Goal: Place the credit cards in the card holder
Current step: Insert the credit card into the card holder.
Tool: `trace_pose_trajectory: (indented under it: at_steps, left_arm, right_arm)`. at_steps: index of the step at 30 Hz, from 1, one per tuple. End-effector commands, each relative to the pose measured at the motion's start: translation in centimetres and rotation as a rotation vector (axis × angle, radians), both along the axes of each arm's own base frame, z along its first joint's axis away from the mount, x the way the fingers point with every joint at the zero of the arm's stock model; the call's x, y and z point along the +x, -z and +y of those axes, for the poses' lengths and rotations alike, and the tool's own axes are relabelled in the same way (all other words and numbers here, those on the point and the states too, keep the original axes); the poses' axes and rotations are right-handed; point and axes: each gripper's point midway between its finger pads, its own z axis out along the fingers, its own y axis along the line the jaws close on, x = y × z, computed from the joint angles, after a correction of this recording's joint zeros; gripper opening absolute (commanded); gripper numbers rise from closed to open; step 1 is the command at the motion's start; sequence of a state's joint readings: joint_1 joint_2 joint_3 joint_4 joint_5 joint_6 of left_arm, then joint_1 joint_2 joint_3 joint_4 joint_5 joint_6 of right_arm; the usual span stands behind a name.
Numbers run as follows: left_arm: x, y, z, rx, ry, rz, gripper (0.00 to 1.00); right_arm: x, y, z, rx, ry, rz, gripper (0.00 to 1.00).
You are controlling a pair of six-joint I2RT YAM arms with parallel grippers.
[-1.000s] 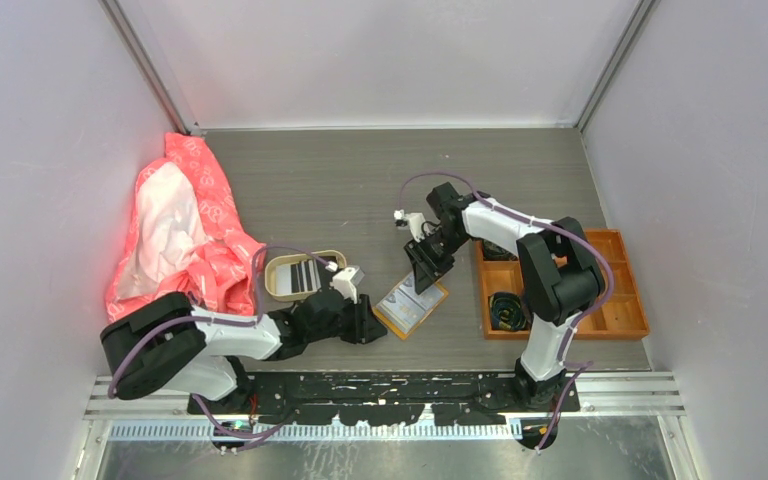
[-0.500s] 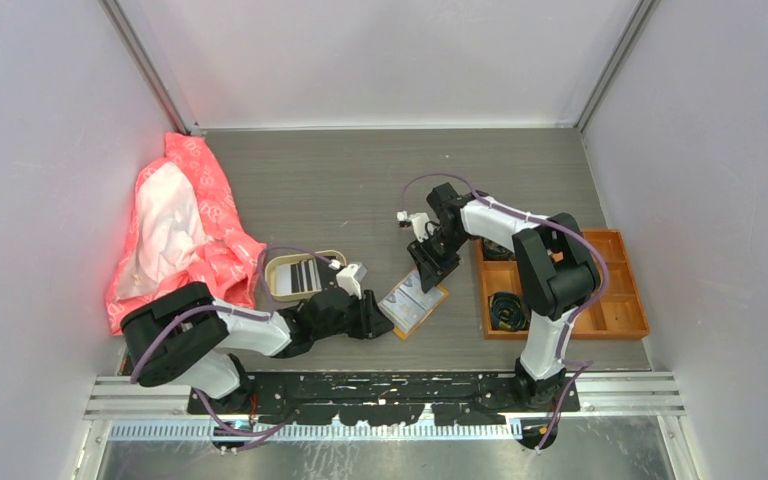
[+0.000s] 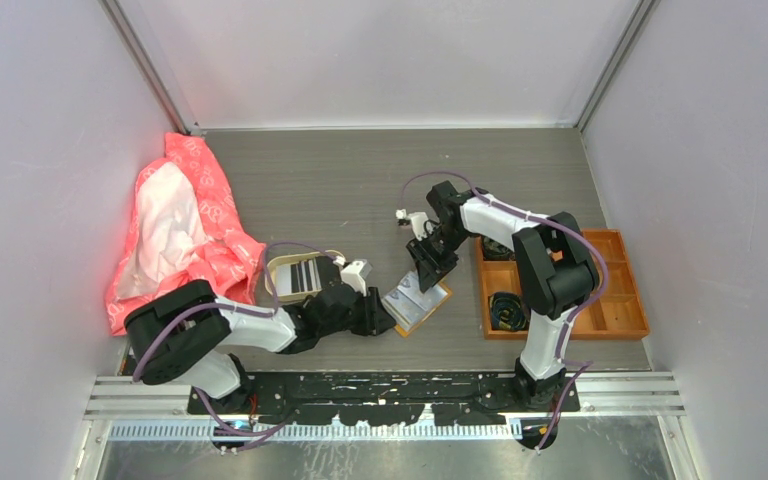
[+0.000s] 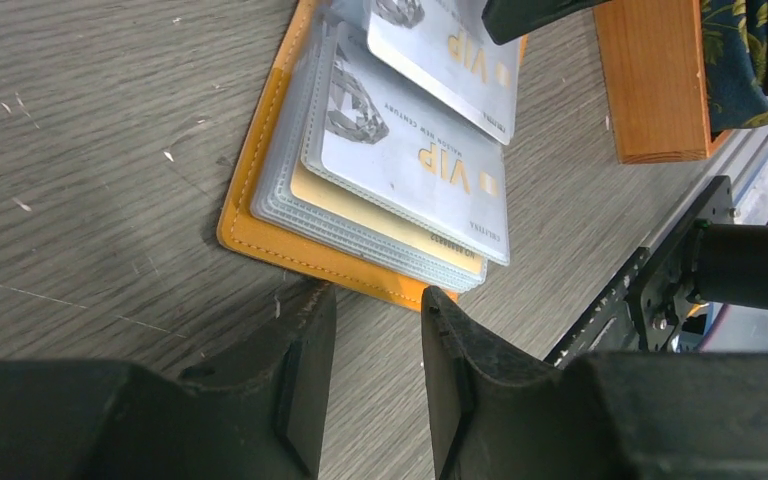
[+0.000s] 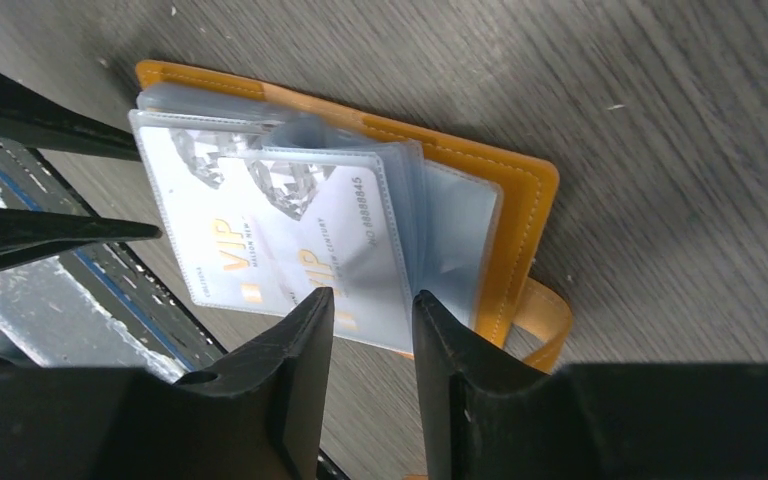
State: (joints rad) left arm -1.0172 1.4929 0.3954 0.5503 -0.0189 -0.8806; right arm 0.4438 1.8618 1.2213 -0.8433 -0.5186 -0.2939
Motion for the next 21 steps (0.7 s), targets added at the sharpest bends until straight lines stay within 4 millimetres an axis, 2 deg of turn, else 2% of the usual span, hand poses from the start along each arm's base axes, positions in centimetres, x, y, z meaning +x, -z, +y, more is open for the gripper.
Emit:
trace_pose_trajectory:
  at_steps: [1,11,21]
  left_arm:
    - [1.6,-1.3,-0.4,0.007,-0.022,-0.066,0.38]
    - [2.5,-1.1,0.6,0.034,-0.041,-0.067,0.38]
    - [2.4,-1.5,1.3,0.045,-0.042,-0.073,0.38]
  right_arm:
    - [0.1,-2.2,1.4,0.087,-0.01,0.002,0.39]
    - [0.0,-3.4,1.6,0.156,0.021,0.04,0.36]
    - [-0.2,-4.0,2.0,0.232,0.055,0.109,0.35]
